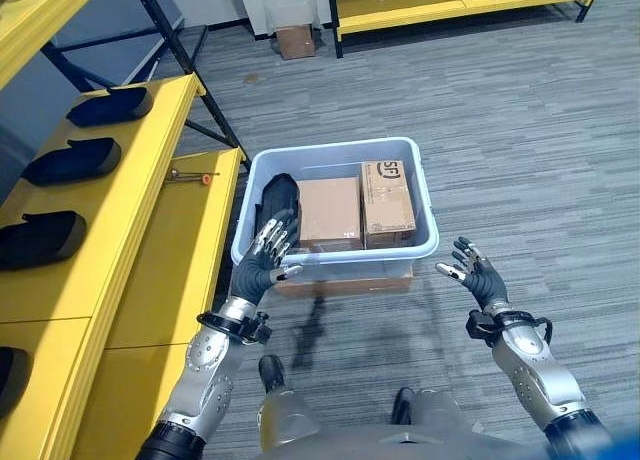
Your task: Move parts from the plastic box to the shelf.
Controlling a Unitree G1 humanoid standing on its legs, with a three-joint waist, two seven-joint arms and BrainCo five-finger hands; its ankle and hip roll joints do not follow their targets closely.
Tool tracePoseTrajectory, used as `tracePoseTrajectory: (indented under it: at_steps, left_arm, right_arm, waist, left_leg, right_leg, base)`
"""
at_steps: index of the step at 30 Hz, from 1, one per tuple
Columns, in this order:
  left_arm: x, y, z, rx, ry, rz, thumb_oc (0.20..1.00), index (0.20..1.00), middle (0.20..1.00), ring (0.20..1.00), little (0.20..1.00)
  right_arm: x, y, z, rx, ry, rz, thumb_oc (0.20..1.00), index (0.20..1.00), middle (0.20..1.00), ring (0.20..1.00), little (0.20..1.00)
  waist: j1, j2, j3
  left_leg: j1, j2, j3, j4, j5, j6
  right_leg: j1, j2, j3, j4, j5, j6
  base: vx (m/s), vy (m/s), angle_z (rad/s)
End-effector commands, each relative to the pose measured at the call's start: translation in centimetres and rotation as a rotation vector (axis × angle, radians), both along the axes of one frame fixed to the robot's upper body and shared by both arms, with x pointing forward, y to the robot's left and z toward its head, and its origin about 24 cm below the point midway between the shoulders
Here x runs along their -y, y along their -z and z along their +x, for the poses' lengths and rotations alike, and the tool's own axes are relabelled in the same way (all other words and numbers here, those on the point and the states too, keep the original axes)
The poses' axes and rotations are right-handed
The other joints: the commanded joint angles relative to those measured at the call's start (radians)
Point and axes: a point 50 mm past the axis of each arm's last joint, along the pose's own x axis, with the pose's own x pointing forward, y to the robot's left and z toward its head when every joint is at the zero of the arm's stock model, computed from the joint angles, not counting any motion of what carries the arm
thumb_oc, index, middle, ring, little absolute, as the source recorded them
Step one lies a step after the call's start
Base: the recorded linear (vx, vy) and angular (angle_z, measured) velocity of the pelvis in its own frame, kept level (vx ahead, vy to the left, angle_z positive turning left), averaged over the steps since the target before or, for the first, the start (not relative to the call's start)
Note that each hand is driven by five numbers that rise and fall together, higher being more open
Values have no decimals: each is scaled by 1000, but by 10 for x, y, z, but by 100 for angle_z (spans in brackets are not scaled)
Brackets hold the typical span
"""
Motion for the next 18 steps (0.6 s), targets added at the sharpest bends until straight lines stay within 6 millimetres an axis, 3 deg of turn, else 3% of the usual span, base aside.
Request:
tracePoseTrajectory:
  at_steps: [1, 5, 11, 18]
  left_arm:
    - [-15, -29, -3, 164, -8, 36, 1000, 1000, 1000, 1000, 1000]
    - [-15, -28, 2, 152, 19, 72, 1000, 1000, 1000, 1000, 1000]
    - [-17, -31, 3, 168, 11, 73, 1000, 1000, 1000, 1000, 1000]
    - [-17, -33, 3, 170, 16, 62, 1000, 1000, 1000, 1000, 1000]
  right_arm:
    - [-4, -26, 11, 162, -20, 29, 1000, 1000, 1000, 1000, 1000]
    - [-6, -25, 12, 156, -2, 56, 1000, 1000, 1000, 1000, 1000]
    - [-12, -28, 12, 170, -33, 77, 1000, 1000, 1000, 1000, 1000]
    - [-22, -38, 18, 214, -85, 116, 1000, 1000, 1000, 1000, 1000]
  waist:
    - [30, 6, -2]
    - [31, 1, -4]
    - [32, -9, -23]
    - [64, -27, -36]
  left_leg:
    - [91, -48, -21, -19, 12, 13]
    - [125, -104, -50, 15, -59, 39]
    - [167, -135, -51, -29, -70, 58]
    - [157, -158, -65, -31, -85, 68]
  right_leg:
    - [48, -68, 5, -6, 51, 91]
    - [45, -86, 23, -6, 83, 118]
    - [61, -85, 46, -90, 139, 148]
    - [93, -84, 25, -151, 152, 157]
  base:
    - [35, 209, -30]
    - [51, 183, 12]
    - [65, 79, 1]
    - [88, 99, -4]
